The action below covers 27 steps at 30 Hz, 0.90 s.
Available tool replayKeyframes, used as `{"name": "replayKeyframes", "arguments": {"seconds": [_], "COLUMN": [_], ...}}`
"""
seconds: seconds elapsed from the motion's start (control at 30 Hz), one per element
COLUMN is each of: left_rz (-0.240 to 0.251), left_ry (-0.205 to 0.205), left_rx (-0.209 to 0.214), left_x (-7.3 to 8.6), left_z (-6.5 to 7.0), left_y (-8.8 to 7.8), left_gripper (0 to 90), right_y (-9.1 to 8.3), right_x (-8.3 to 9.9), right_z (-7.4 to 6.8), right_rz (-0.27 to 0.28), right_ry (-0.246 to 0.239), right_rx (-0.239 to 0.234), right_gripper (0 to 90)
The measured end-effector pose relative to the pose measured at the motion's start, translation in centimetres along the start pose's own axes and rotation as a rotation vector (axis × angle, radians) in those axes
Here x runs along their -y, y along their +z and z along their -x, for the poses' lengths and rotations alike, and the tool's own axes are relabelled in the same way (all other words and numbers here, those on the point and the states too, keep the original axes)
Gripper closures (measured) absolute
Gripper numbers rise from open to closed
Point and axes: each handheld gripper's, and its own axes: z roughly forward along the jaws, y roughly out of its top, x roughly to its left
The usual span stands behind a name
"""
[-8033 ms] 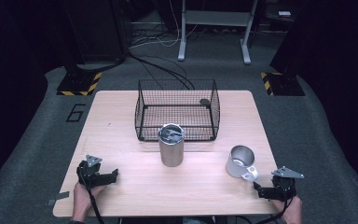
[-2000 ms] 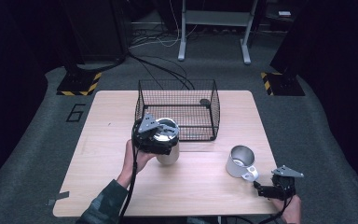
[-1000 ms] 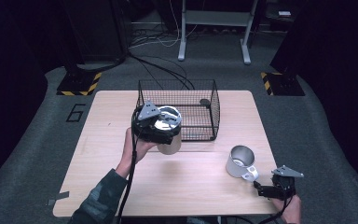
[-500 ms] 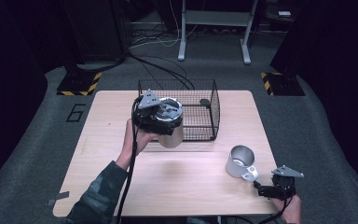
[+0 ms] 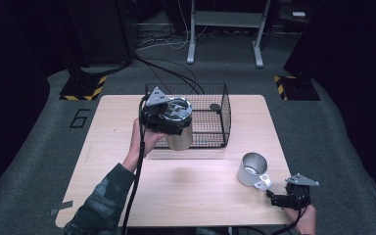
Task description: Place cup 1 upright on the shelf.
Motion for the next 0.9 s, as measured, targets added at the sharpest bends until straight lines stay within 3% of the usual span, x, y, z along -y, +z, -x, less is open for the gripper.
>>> {"name": "replayKeyframes", "arguments": {"seconds": [0.2,0.9], "left_rz": [0.017,0.041], "left_ry": [0.001,-0.02], "left_rx": [-0.016,-0.071], "left_x": [-0.5,-2.8], "left_z": [-0.3,-2.3], "left_y": [-0.1,1.6], "left_gripper": [3.8,3.8], "right_y": [0.0,0.0], "right_x": [0.0,0.0], "right_z": [0.0,0.1], "right_rz": [0.0,0.0], "right_ry": [0.004,-0.005], "right_rx": [0.0,0.002], "right_gripper": [1.6,1.6]}}
